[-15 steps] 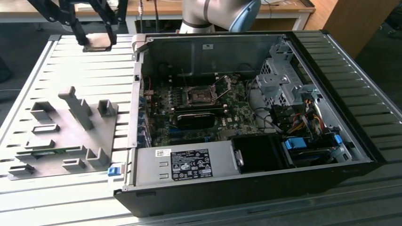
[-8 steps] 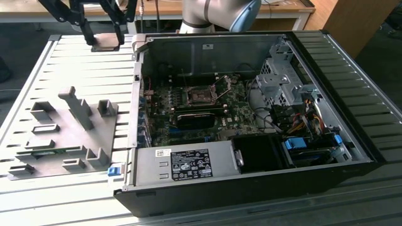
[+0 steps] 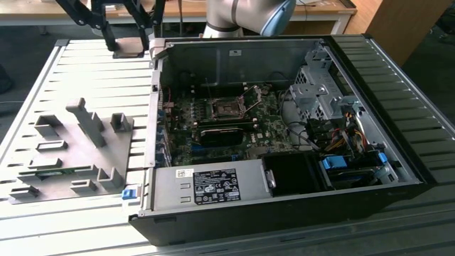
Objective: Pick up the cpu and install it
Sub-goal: 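Pick up the cpu and move it towards the insertion slot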
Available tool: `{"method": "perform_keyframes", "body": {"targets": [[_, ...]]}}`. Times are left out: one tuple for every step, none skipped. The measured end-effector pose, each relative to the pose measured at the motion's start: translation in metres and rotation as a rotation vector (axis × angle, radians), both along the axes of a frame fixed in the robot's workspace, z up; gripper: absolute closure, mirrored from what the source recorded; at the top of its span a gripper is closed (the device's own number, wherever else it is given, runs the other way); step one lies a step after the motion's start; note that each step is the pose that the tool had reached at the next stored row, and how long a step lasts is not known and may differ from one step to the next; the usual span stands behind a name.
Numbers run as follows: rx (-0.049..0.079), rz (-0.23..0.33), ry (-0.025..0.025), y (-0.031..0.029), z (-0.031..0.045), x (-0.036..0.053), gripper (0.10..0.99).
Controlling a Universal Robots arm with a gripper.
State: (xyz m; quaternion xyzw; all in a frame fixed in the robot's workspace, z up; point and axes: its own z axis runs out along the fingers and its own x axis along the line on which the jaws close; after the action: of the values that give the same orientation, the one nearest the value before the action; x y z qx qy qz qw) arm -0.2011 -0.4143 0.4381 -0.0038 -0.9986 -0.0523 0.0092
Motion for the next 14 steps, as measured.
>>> {"method": "perform_keyframes", "body": {"targets": [[0.000, 0.000, 0.0000, 0.0018, -0.0007, 0.0015, 0.557], [0.000, 0.000, -0.0001, 0.0032, -0.0014, 0.0041, 0.557], [0.000, 0.000, -0.0001, 0.0049, -0.0021, 0.0066, 0.557], [0.000, 0.000, 0.0000, 0.0067, -0.0027, 0.0085, 0.557], [0.000, 0.000, 0.0000, 0.0078, -0.0035, 0.0110, 0.557], [0.000, 0.000, -0.0001, 0.0099, -0.0060, 0.0205, 0.557], [0.000, 0.000, -0.0001, 0.0101, -0.0065, 0.0233, 0.557], [0.000, 0.000, 0.0000, 0.0103, -0.0069, 0.0259, 0.557], [0.000, 0.000, -0.0001, 0.0108, -0.0075, 0.0291, 0.557], [0.000, 0.000, 0.0000, 0.0112, -0.0080, 0.0319, 0.557], [0.000, 0.000, 0.0000, 0.0116, -0.0084, 0.0346, 0.557], [0.000, 0.000, -0.0001, 0.0119, -0.0089, 0.0376, 0.557], [0.000, 0.000, 0.0000, 0.0120, -0.0092, 0.0401, 0.557], [0.000, 0.000, 0.0000, 0.0121, -0.0095, 0.0426, 0.557]]}}
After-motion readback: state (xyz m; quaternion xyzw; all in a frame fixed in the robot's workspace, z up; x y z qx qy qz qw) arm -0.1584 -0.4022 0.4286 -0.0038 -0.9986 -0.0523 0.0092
